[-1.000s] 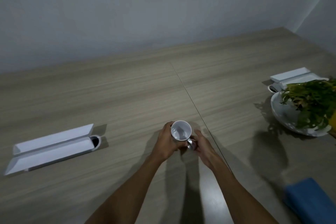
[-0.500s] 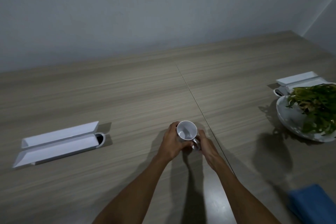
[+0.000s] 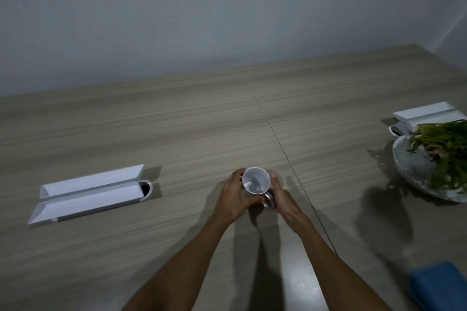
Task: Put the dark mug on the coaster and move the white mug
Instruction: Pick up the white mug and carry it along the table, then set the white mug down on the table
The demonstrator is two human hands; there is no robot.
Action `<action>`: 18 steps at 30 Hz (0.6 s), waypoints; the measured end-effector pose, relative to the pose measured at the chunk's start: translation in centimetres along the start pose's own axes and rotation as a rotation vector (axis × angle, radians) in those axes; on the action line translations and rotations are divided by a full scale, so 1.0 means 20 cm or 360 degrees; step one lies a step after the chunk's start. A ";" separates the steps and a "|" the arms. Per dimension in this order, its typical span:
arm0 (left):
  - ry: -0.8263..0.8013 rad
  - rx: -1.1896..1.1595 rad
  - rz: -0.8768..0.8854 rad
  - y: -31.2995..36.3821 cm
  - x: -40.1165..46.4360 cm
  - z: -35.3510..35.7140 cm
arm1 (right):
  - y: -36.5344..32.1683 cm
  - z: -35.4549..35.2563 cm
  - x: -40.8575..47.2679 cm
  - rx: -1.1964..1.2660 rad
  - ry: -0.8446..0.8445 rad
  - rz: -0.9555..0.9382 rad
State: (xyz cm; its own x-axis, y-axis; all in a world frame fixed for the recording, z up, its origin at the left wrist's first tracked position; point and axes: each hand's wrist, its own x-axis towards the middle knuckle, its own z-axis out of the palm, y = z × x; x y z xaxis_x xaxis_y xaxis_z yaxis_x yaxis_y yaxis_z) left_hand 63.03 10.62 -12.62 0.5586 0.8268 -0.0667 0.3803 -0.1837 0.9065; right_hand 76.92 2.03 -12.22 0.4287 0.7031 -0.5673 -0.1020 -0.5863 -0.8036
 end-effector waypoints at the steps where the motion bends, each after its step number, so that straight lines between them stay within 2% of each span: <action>1: -0.0007 -0.0011 -0.0010 0.00 0.01 0.00 | 0.00 -0.01 0.00 0.0003 -0.0001 0.0001; 5: -0.0065 0.0020 -0.0078 0.01 0.00 0.00 | -0.03 -0.02 -0.04 -0.0087 0.0004 0.0002; 7: -0.0141 0.0131 -0.0089 0.04 -0.04 -0.04 | -0.06 0.01 -0.09 -0.0205 0.0257 -0.0089; 9: -0.0230 0.0284 -0.0097 0.07 -0.09 -0.13 | -0.11 0.05 -0.16 -0.0280 0.0534 -0.0334; 11: -0.0224 0.0451 -0.0102 0.08 -0.16 -0.25 | -0.17 0.11 -0.25 -0.0351 0.0624 -0.0551; 14: -0.0115 0.0621 -0.0070 0.08 -0.33 -0.53 | -0.27 0.25 -0.41 -0.0562 0.0620 -0.0826; 18: 0.0151 0.0762 -0.0044 0.03 -0.68 -0.96 | -0.33 0.57 -0.70 -0.0808 0.0453 -0.1104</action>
State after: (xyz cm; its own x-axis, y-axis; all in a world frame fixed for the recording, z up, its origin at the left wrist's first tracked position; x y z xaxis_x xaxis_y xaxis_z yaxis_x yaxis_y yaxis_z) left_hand 41.55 9.41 -3.17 0.4825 0.8754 -0.0298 0.7028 -0.3667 0.6096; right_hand 61.39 0.72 -1.01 0.4588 0.8782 0.1348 0.6413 -0.2223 -0.7343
